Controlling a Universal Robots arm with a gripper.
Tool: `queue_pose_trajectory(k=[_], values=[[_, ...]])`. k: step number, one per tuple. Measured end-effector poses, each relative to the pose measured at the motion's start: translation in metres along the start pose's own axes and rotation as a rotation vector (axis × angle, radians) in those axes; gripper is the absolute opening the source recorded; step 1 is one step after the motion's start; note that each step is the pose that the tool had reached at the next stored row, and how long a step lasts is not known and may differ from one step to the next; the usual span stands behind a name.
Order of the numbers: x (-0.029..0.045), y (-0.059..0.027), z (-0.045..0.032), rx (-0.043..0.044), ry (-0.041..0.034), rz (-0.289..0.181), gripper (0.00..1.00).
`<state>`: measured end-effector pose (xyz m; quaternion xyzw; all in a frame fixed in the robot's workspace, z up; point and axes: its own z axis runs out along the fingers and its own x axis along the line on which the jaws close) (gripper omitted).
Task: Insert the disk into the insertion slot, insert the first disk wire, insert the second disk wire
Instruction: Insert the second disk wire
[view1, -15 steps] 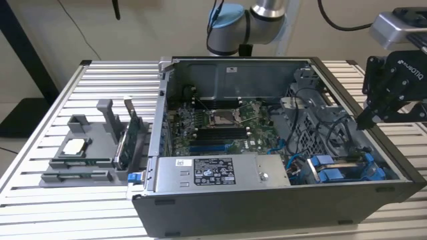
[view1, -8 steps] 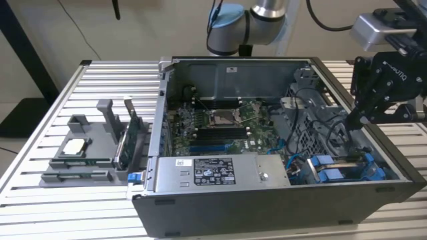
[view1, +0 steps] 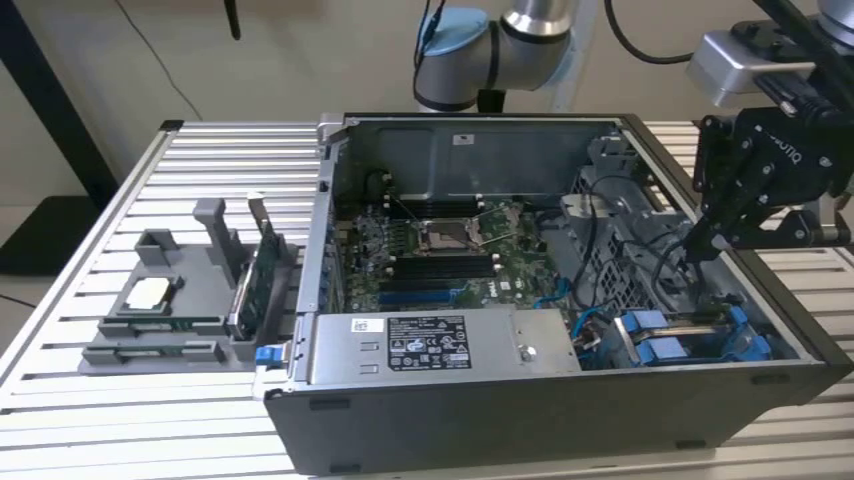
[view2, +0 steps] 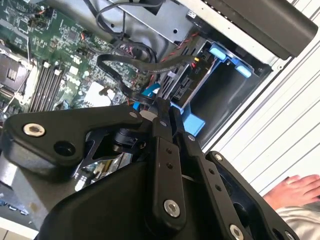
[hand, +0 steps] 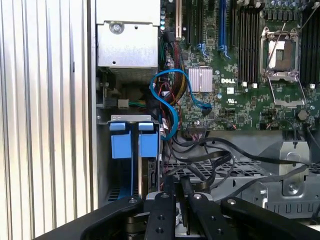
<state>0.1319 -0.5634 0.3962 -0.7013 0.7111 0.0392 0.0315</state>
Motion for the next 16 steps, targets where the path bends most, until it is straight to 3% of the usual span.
queue_pose_trajectory(k=[8, 16], values=[[0.0003, 0.0000, 0.0032, -0.0025, 0.0064, 0.000, 0.16], [0.0010, -0.0007, 0.0088, -0.0186, 0.0109, 0.002, 0.16]])
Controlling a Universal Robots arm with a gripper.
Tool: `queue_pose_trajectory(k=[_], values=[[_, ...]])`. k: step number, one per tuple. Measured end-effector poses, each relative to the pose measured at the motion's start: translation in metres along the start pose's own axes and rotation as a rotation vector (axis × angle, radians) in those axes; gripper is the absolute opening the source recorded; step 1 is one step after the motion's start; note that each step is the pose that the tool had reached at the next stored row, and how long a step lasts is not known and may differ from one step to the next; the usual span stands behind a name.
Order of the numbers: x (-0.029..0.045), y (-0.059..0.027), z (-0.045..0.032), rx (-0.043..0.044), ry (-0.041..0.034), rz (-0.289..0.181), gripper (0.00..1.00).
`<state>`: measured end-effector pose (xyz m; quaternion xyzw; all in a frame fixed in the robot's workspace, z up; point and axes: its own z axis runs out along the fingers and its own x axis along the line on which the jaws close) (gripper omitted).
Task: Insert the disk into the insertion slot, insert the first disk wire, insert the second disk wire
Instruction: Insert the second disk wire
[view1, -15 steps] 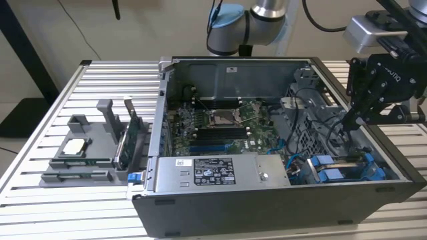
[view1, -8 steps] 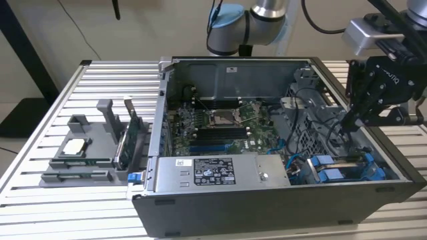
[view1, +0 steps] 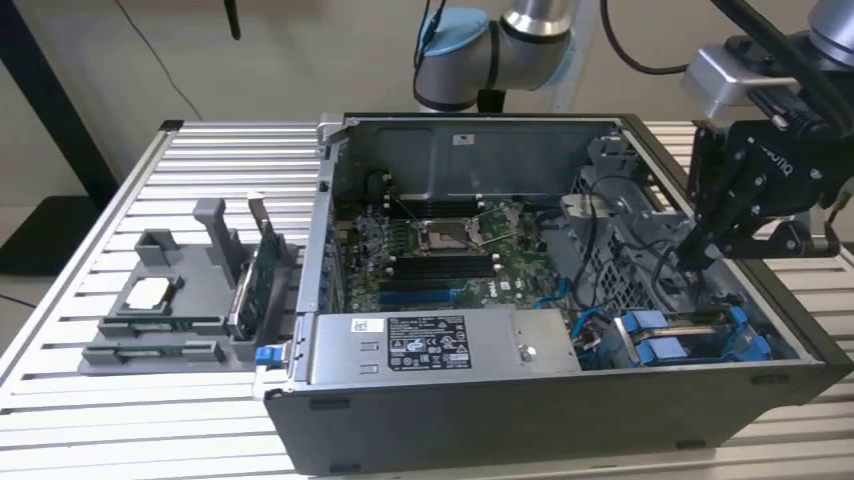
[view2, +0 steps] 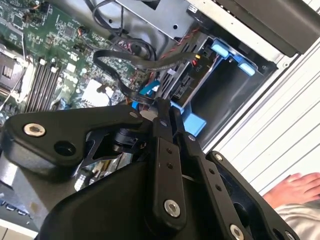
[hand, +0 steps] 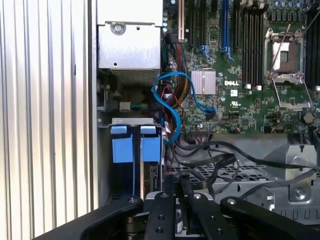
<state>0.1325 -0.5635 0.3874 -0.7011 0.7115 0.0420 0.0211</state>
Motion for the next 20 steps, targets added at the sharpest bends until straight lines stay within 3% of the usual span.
queue_pose_trajectory(k=[3, 20], values=[[0.0002, -0.0003, 0.0019, -0.0036, 0.0001, 0.000, 0.16], [0.0007, -0.0015, 0.0078, -0.0038, 0.0000, 0.000, 0.16]])
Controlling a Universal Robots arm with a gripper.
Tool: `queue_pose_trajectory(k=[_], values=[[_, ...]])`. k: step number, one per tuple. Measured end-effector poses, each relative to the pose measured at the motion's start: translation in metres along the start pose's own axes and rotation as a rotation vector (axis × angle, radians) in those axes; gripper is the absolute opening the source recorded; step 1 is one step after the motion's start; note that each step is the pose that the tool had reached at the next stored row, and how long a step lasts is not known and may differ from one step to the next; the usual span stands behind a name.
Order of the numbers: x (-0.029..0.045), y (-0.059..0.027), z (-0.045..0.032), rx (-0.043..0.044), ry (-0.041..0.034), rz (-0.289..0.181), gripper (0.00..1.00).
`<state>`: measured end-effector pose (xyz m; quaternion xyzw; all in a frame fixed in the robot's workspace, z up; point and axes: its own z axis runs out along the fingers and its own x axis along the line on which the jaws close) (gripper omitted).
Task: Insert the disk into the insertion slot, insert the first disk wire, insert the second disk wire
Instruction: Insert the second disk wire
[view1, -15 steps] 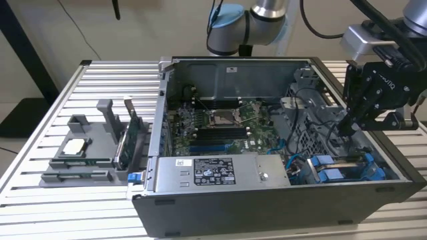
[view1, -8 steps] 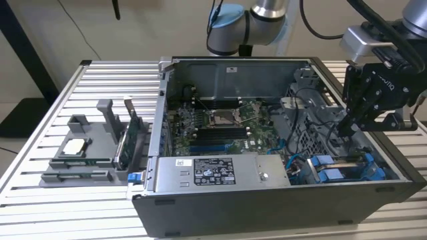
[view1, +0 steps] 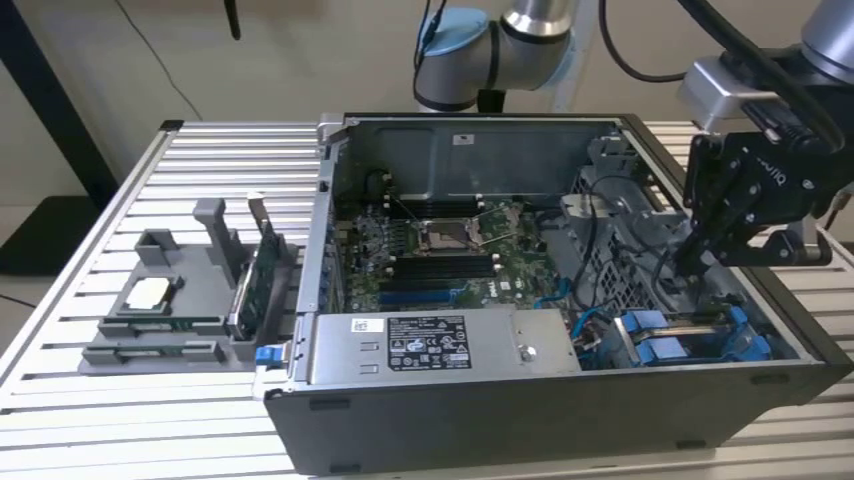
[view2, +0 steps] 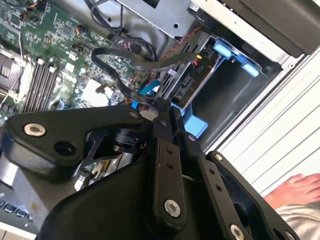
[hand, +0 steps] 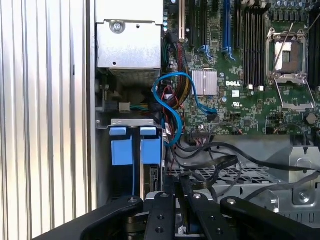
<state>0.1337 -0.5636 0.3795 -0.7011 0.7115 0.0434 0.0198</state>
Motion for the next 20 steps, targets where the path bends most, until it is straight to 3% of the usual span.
queue_pose_trajectory(k=[10, 20], values=[[0.0051, -0.0045, 0.0135, 0.0000, 0.0000, 0.000, 0.16], [0.0215, -0.0085, 0.0193, 0.0000, 0.0000, 0.000, 0.16]])
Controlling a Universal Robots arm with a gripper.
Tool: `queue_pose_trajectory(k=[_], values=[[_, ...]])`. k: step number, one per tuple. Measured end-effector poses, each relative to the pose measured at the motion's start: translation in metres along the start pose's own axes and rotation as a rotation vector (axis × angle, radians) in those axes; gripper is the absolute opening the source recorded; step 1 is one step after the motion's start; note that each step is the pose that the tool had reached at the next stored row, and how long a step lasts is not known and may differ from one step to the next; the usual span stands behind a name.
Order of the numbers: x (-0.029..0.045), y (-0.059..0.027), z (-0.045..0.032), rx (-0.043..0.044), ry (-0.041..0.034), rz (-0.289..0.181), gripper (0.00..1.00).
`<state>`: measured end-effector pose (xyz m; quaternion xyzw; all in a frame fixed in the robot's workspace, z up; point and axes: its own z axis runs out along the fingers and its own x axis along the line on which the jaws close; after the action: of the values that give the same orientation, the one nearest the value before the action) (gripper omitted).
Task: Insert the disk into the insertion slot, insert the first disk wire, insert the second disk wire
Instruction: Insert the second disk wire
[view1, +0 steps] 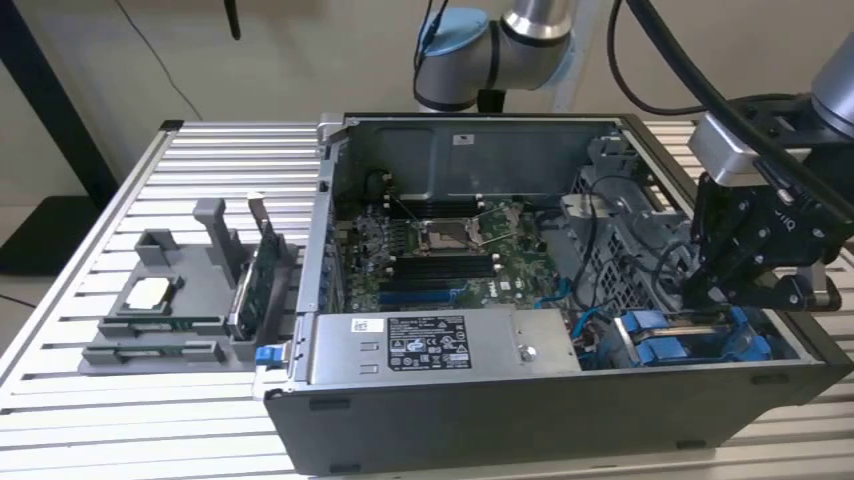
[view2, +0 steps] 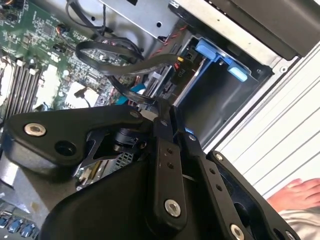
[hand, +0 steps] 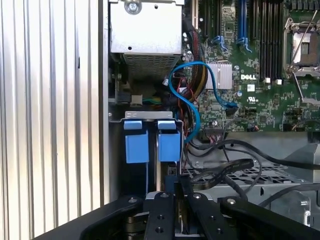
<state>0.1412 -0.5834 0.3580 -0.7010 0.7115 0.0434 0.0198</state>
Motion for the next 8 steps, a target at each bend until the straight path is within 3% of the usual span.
queue_pose_trajectory(k=[8], values=[[0.0038, -0.0006, 0.0008, 0.0000, 0.0000, 0.000, 0.16]])
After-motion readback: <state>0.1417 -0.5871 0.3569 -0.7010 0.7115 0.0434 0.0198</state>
